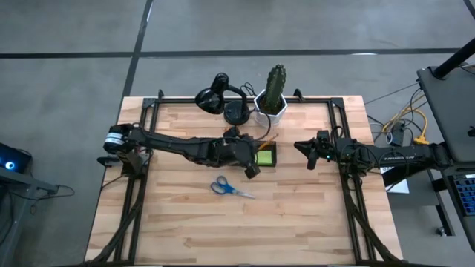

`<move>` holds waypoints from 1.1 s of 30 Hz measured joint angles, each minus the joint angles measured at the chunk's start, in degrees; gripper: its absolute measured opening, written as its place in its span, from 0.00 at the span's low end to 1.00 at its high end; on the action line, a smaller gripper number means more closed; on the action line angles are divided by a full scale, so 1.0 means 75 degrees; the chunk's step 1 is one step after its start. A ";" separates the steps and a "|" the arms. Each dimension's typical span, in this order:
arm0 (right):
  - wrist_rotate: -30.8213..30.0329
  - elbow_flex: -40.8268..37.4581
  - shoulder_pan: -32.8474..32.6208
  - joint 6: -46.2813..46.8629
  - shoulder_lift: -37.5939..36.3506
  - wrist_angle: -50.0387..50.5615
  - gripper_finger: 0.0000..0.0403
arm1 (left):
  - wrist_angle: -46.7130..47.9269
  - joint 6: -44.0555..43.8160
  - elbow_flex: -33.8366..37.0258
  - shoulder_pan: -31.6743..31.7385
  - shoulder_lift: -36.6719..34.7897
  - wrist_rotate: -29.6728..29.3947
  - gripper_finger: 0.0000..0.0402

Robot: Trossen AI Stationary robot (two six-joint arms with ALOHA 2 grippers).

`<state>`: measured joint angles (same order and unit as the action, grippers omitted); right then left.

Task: Pick and place office supplies into organizer
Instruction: Put the yellow pencil into the mesh desk organizer

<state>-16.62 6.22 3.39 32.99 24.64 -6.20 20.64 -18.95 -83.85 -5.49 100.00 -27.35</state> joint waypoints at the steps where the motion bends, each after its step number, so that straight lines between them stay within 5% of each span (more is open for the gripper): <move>1: 0.0000 0.0000 -0.0001 0.0000 0.0001 0.0000 0.11 | -0.0213 0.0000 0.0069 0.0043 -0.0026 -0.0017 0.02; 21: 0.0013 0.0000 -0.0001 0.0000 0.0001 0.0126 0.11 | -0.6270 0.0037 0.3389 0.0889 -0.0937 -0.0834 0.02; 33: 0.0009 0.0000 -0.0001 -0.0007 -0.0002 0.0201 0.11 | -0.8342 -0.0036 0.4695 0.0935 -0.0893 -0.1634 0.02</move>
<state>-16.56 6.22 3.38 32.94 24.63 -4.69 -41.92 -19.23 -48.64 1.52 93.30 -39.61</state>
